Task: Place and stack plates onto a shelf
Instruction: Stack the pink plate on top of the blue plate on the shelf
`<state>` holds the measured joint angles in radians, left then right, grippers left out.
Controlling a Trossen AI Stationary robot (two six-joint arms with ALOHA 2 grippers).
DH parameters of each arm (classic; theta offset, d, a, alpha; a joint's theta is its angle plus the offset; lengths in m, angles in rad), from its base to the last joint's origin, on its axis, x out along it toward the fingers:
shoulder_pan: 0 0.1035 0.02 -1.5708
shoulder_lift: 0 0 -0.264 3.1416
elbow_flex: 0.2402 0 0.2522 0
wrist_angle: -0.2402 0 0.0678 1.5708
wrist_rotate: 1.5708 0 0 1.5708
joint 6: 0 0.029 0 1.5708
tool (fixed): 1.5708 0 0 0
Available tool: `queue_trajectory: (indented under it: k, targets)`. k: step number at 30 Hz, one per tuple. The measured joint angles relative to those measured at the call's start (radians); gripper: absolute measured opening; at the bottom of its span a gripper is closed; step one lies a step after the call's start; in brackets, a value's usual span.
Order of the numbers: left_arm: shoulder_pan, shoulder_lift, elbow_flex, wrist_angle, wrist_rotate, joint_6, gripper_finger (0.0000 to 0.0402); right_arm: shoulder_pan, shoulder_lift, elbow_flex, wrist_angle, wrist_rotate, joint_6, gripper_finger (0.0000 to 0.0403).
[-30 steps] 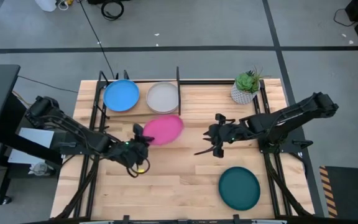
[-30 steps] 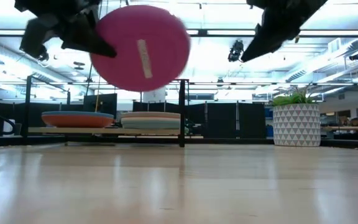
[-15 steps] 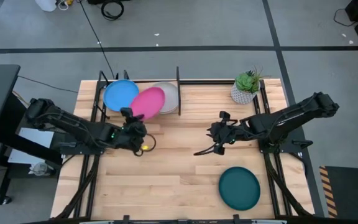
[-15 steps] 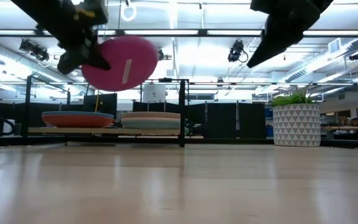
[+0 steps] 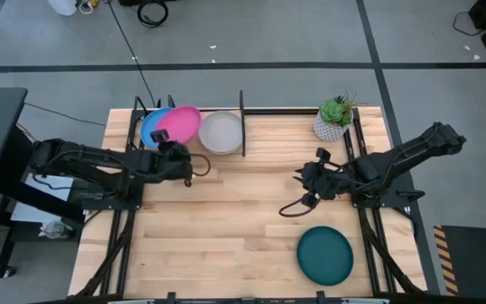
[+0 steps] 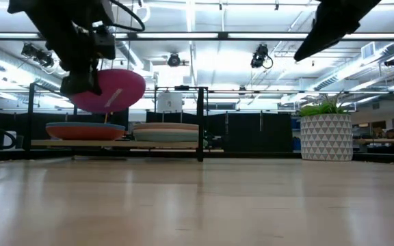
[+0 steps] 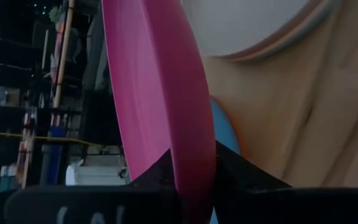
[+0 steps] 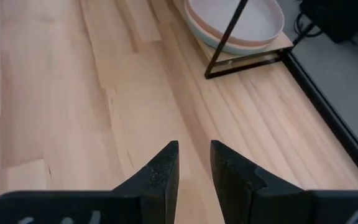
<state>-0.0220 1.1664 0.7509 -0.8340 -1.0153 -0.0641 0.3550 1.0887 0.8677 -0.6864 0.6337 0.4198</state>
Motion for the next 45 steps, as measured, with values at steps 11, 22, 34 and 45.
queue_trajectory:
  k: [11, 22, 34, 45]
  targets:
    - [0.045, 0.000, 0.000, -0.003, 0.000, 0.126, 0.0059, 0.044, -0.026, 0.000, -0.030, 0.030, 0.059, 0.0098]
    - [0.145, 0.000, 0.000, -0.045, 0.151, 0.153, 0.0059, 0.045, -0.025, 0.000, -0.033, 0.029, 0.068, 0.0098]
    - [0.246, 0.000, 0.000, -0.176, 0.156, -0.003, 0.0088, 0.045, -0.025, 0.000, -0.033, 0.031, 0.068, 0.0098]
    - [0.191, -0.019, 0.043, -0.126, 0.319, -0.055, 0.0212, 0.044, -0.024, 0.000, -0.033, 0.037, 0.075, 0.0098]
